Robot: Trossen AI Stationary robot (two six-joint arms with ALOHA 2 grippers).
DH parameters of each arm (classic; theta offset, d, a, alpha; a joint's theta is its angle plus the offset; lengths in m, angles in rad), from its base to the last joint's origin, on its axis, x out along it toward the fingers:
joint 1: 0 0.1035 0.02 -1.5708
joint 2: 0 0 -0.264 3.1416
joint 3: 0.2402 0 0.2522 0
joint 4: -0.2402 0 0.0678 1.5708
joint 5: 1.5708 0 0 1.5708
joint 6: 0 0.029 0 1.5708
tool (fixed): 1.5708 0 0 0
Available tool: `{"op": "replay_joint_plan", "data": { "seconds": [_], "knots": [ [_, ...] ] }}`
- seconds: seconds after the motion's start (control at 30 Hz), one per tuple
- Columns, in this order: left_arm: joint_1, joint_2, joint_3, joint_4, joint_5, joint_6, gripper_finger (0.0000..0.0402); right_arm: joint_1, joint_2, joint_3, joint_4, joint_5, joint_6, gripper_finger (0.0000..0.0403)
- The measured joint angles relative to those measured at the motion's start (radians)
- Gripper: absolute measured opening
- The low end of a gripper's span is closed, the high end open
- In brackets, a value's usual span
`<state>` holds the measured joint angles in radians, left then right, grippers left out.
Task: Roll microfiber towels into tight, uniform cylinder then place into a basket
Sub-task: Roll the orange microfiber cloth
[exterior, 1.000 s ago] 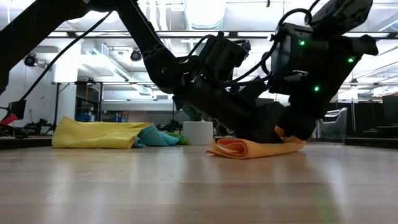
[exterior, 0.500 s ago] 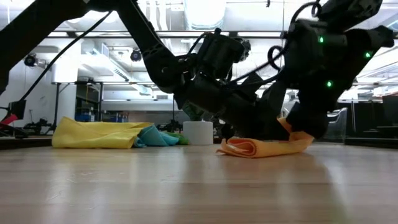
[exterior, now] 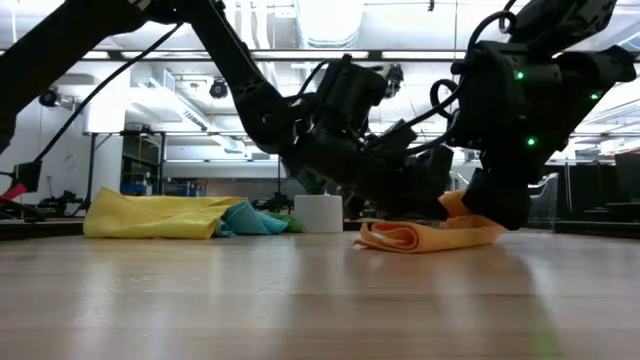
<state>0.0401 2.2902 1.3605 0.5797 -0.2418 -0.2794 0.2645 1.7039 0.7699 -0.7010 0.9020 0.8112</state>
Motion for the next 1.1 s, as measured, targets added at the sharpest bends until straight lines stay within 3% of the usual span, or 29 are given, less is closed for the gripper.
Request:
{"op": "replay_joint_plan", "data": {
  "seconds": [0.07, 0.37, 0.97, 1.1],
  "knots": [
    [0.016, 0.0, 0.0, 0.014, 0.015, 0.01, 0.0, 0.0, 0.0, 0.0, 0.001, 0.0, 0.0, 0.0014],
    [0.066, 0.0, 0.0, 0.04, 0.257, 0.057, 0.0, 0.0, 0.0, 0.0, 0.003, -0.002, 0.0, 0.0014],
    [0.121, 0.002, 0.046, -0.063, 0.277, 0.139, 0.0, 0.002, -0.001, 0.026, 0.012, -0.011, -0.013, 0.0014],
    [0.122, 0.002, 0.047, -0.07, 0.362, 0.136, 0.0, 0.002, -0.001, 0.029, 0.012, -0.011, -0.026, 0.0014]
  ]
}}
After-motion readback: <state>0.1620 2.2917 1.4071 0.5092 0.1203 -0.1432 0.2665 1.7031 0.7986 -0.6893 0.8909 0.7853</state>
